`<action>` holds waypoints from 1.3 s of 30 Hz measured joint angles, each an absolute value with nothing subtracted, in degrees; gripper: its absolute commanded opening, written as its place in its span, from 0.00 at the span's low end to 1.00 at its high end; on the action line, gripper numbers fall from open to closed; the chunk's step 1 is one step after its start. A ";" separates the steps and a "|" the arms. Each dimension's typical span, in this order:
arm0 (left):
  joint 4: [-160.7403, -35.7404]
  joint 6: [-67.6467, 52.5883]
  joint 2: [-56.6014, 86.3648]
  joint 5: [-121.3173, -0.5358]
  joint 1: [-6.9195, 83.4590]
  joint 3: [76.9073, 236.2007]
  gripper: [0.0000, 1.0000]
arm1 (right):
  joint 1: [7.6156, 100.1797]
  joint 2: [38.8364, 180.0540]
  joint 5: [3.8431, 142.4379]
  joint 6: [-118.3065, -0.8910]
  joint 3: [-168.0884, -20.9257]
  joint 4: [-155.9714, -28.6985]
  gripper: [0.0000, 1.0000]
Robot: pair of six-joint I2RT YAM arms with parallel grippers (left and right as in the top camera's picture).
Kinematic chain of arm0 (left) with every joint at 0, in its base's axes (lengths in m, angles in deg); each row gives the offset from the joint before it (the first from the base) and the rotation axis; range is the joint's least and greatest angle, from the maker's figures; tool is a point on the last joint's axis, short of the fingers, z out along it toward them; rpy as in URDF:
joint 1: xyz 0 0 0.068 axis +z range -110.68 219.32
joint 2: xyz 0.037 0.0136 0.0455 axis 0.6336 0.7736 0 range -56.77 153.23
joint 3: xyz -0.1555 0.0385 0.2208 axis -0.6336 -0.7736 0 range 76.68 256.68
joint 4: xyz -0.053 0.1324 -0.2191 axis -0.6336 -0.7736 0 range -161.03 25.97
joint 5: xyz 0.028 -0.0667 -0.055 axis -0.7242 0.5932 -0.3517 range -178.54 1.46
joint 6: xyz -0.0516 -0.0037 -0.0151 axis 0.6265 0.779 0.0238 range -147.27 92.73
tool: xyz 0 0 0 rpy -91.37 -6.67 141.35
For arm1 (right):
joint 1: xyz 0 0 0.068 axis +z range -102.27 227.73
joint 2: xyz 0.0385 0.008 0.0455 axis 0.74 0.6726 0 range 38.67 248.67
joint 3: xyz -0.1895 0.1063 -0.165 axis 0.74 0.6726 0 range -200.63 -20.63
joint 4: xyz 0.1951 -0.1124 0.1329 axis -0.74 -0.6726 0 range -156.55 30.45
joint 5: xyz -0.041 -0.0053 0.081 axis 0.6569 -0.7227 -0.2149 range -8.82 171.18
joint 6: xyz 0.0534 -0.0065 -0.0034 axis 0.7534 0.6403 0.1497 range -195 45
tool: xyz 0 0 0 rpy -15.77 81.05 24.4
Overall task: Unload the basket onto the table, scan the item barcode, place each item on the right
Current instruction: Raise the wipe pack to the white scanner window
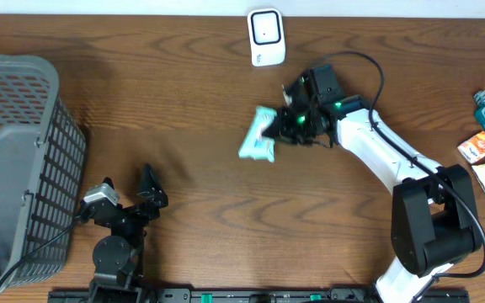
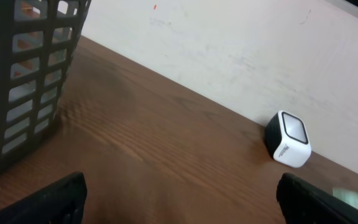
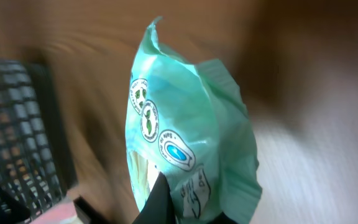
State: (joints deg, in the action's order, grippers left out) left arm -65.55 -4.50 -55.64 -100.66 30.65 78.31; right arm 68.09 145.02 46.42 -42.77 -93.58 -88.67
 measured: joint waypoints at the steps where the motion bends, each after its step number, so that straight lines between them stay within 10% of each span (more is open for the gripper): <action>1: -65.58 -4.50 -55.64 -100.64 30.65 78.33 0.98 | 68.09 145.02 46.33 -43.07 -93.58 -85.00 0.01; 27: -65.58 -4.50 -55.64 -100.62 30.65 78.31 0.98 | 64.71 145.67 55.80 -26.05 -93.64 -49.31 0.01; 39: -65.58 -4.52 -55.64 -100.64 30.65 78.31 0.98 | 63.66 162.61 54.16 -19.99 -110.01 -52.63 0.01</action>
State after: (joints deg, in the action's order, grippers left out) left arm -65.58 -4.52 -55.64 -100.64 30.65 78.31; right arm 63.66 162.61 54.16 -19.99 -110.01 -52.63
